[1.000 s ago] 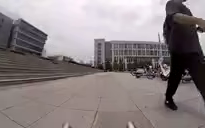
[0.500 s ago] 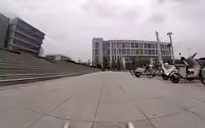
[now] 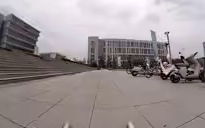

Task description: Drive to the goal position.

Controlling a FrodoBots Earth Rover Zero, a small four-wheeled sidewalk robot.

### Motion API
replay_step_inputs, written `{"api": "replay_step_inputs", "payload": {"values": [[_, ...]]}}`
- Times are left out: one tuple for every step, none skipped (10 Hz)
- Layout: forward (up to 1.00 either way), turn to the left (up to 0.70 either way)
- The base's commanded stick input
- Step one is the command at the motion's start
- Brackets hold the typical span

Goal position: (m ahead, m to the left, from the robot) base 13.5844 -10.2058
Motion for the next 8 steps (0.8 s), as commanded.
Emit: {"api": "replay_step_inputs", "payload": {"values": [[0.70,0.00],[0.70,0.00],[0.70,-0.01],[0.70,-0.10],[0.70,-0.14],[0.70,-0.14],[0.70,-0.14],[0.70,-0.14]]}}
